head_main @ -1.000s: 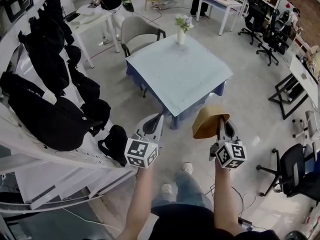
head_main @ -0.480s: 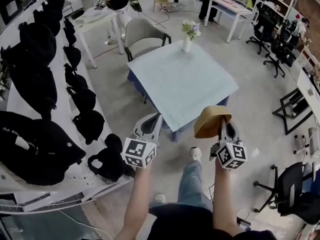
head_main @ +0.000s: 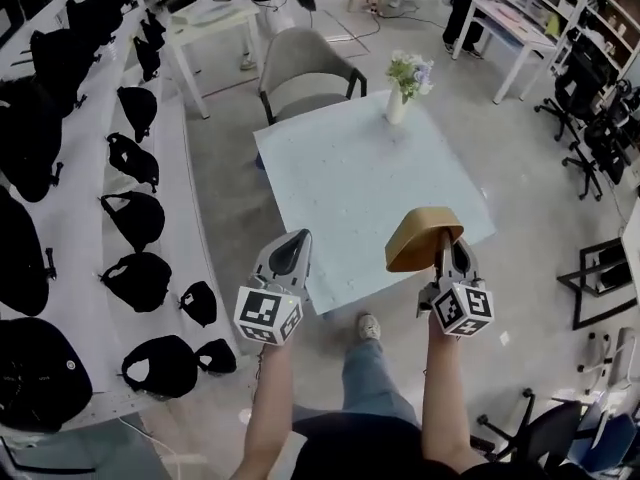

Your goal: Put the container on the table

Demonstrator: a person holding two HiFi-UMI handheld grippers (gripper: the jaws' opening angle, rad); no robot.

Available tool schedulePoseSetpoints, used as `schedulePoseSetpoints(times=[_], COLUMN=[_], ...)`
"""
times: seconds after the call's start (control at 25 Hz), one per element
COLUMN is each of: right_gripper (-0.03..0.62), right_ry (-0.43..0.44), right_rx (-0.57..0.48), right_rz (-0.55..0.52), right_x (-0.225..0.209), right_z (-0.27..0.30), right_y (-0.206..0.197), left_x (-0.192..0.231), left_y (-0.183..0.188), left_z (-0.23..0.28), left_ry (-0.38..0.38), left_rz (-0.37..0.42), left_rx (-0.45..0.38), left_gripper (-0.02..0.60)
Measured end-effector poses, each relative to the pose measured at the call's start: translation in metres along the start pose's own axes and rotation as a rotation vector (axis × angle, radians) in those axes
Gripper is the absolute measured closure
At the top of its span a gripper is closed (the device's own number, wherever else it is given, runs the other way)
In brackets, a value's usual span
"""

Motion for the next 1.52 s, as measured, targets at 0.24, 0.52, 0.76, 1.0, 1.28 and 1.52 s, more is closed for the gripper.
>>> schedulePoseSetpoints(times=[0.24, 0.52, 0.76, 1.0, 1.28, 1.52], right_gripper=[0.594, 0.593, 0.594, 0.594, 0.594, 0.594], right_ry=[0.128, 0.254, 0.284, 0.311, 0.321, 0.367], right_rx=[0.064, 0.101, 0.107, 0.110, 0.127, 0.152], right_rz=[-0.029, -0.043, -0.013, -0.018, -0.028, -0.038], right_x=[-0.042, -0.082, -0.091, -0.081, -0.068, -0.049], right_z=[0.083, 0.155, 0.183, 0.193, 0.202, 0.216], right_y=[0.006, 0.011, 0.012, 0.014, 0.008, -0.001], left_x=[0.007, 0.004, 0.006, 0.007, 0.019, 0.035], left_y=[0.016, 0.024, 0.032, 0.034, 0.036, 0.029], left_z=[0.070, 0.121, 0.129, 0.139, 0.140, 0.132], left_ry=[0.107, 0.233, 0.286, 0.263, 0.263, 0.306], left_rz=[-0.039, -0.027, -0.015, -0.013, -0.026, -0.051], left_rx=[-0.041, -0.061, -0.061, -0.082, -0.090, -0.084], left_gripper=[0.580, 0.580, 0.580, 0.580, 0.580, 0.580])
Point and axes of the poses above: the fingertips, and each gripper's own axes: z forward along the fingers, x to its left, y out of its top, the point moved 3 cm from there along -z, backward along the fingers, and after that the axes turned 8 degrees about -z, right-handed, at the moved point
